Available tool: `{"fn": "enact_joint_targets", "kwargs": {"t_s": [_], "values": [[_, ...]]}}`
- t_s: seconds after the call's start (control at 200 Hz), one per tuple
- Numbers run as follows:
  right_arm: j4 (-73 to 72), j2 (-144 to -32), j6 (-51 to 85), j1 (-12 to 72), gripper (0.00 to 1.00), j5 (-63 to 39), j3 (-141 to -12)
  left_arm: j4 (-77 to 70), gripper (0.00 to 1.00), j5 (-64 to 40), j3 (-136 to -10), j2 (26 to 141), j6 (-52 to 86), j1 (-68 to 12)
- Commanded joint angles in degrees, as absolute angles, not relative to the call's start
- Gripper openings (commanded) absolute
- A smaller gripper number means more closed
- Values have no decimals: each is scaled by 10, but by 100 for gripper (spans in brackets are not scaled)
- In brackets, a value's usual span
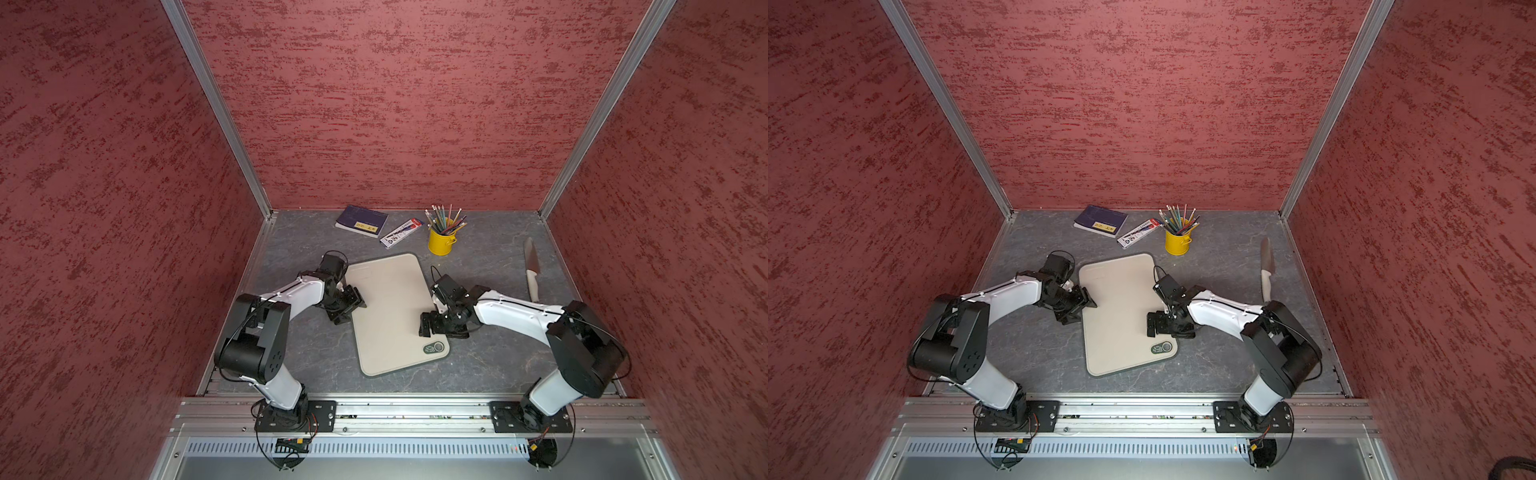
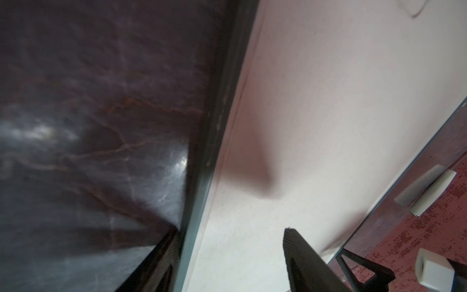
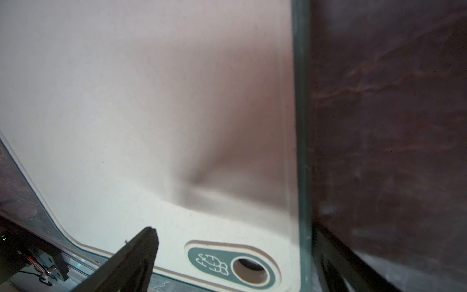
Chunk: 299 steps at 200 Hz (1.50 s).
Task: Align the knife with the edge of the cutting board
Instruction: Adjust the work surface at the center of the board.
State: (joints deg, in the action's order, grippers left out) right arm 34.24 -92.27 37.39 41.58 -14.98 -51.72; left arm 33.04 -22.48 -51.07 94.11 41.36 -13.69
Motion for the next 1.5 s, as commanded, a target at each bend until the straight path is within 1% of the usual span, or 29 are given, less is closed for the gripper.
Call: {"fn": "enact_joint_targets", "kwargs": {"t_s": [0.0,0.185,0.391,0.571,0.691,0.766,0.897,0.932,1.092,1.187,1.237,1.312,1.493], "values": [[224,-929,418,461,98,-226,-495,295,68,-257,-509,992,393,-165],[201,-932,429,497,98,-227,-496,305,68,-258,-537,1015,381,-165],[157,-929,452,535,98,-204,-487,313,68,-272,-584,1051,363,-171],[143,-929,434,558,98,-197,-496,323,69,-281,-625,1077,343,-171],[151,-932,415,562,98,-190,-500,343,71,-272,-654,1086,330,-170],[171,-924,397,562,98,-168,-505,361,76,-255,-667,1080,325,-162],[206,-890,354,558,98,-119,-510,387,89,-210,-661,1032,334,-133],[216,-879,344,552,98,-109,-511,402,91,-193,-660,1014,340,-123],[247,-840,309,485,98,-94,-525,460,94,-122,-620,898,373,-92],[244,-838,287,436,98,-95,-538,486,97,-111,-585,827,398,-92],[248,-843,280,409,98,-102,-552,501,96,-124,-565,797,412,-95],[258,-869,260,379,98,-103,-584,506,94,-154,-524,750,444,-121],[318,-988,198,344,98,-84,-725,501,91,-174,-414,641,575,-244]]}}
